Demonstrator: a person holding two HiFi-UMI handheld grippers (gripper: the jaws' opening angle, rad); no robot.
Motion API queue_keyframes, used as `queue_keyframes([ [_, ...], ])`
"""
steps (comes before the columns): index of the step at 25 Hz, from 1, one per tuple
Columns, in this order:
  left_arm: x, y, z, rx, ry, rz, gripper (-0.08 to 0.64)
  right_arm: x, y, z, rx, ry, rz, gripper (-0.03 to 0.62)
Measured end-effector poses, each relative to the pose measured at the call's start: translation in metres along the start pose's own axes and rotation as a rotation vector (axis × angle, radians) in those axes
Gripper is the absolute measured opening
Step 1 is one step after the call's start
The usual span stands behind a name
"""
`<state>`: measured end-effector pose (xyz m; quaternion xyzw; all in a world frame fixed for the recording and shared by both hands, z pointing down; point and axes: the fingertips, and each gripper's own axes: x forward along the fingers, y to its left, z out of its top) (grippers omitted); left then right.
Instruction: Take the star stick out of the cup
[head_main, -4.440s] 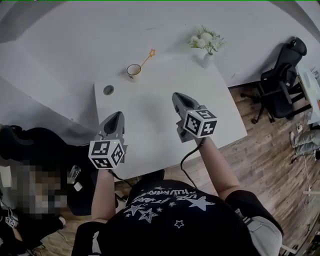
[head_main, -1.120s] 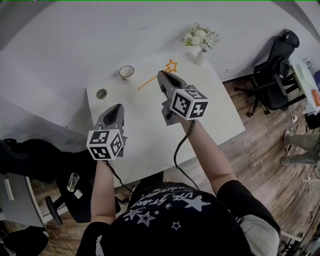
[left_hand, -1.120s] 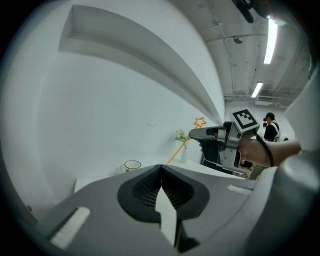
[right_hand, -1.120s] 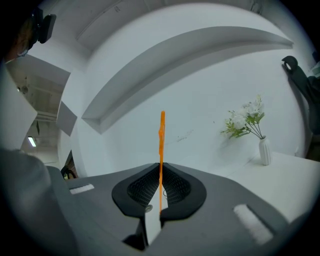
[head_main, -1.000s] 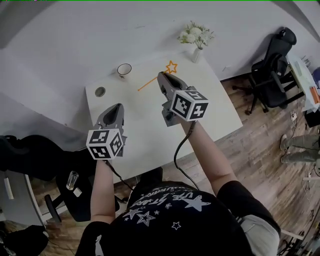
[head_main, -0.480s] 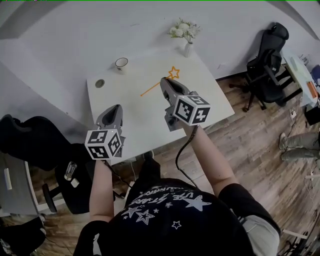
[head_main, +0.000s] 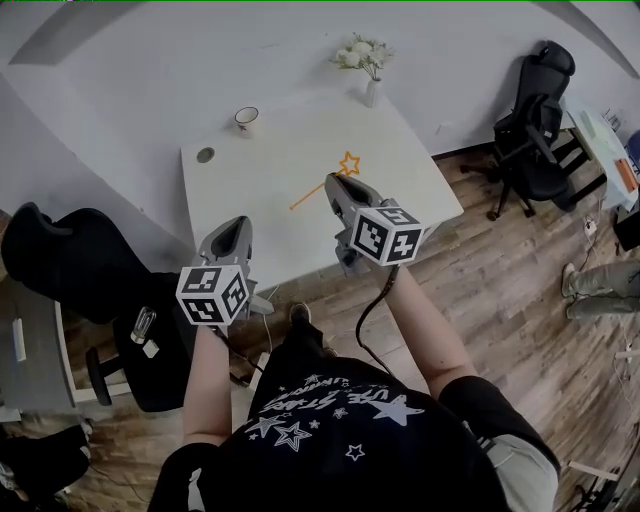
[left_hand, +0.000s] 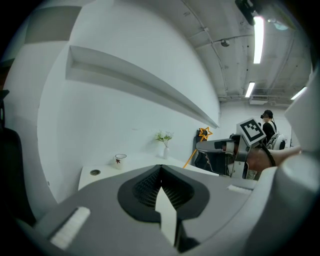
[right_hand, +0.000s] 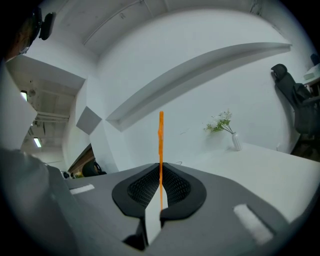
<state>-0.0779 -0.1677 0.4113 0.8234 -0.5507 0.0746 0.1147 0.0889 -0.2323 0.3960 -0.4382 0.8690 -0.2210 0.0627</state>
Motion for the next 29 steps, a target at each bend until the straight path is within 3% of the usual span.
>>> queue_keyframes([
  [16, -0.028, -0.011, -0.032, -0.005, 0.031, -0.047, 0.003, -0.041, 0.011, -0.049, 0.011, 0.055, -0.043, 0.029],
  [29, -0.103, -0.006, -0.056, -0.019, 0.045, -0.115, 0.003, -0.083, 0.077, -0.090, 0.018, 0.065, -0.105, 0.029],
])
